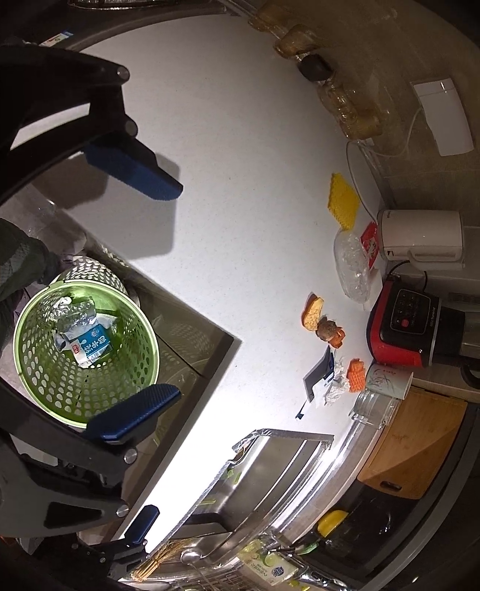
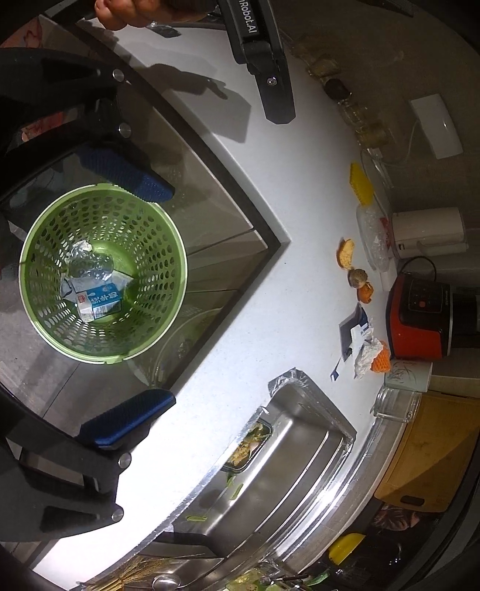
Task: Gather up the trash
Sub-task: 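Grasp the yellow mesh net with the left tool while the right grasps the clear plastic bag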
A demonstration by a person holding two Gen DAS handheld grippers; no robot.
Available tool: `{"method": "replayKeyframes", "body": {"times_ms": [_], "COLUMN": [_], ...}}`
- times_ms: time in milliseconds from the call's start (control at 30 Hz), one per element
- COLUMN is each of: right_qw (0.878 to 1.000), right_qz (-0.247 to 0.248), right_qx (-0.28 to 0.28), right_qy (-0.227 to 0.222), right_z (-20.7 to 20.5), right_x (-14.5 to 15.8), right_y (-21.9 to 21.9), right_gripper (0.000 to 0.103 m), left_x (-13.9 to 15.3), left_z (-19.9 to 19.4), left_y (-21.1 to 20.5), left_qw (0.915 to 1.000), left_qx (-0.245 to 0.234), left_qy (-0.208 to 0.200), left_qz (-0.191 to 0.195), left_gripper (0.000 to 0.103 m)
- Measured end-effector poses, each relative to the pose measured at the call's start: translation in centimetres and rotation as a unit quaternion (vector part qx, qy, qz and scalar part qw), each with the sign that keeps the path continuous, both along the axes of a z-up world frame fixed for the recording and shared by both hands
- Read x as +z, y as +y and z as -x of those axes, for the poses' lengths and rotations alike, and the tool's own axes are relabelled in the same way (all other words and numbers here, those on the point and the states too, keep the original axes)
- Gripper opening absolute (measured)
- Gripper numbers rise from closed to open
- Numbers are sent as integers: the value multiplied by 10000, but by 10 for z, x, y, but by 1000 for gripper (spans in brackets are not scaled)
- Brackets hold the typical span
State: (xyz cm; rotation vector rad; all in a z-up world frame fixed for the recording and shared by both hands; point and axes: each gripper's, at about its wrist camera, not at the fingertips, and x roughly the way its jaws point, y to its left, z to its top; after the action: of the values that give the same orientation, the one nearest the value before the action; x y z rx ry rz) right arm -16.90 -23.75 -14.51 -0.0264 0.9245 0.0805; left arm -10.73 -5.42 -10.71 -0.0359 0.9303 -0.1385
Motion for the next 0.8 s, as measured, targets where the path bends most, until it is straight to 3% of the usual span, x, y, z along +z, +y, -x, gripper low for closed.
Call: {"method": "replayKeyframes", "body": {"times_ms": [400,800], "right_qw": [9998,9990], "right_qz": [-30,-184], "right_qx": [24,83], "right_qy": [-217,-404], "right_z": [-75,-179], "right_x": [18,37], "right_y": [17,52], "right_gripper": [101,101], "left_x": [7,-14], "left_z": [-87,-201], "left_y": [44,86], "left_qw": [9992,9978], "left_qx": [180,274], "left_qy": [-287,-503], "left_qz": [-204,-344], "left_gripper": [95,95]}}
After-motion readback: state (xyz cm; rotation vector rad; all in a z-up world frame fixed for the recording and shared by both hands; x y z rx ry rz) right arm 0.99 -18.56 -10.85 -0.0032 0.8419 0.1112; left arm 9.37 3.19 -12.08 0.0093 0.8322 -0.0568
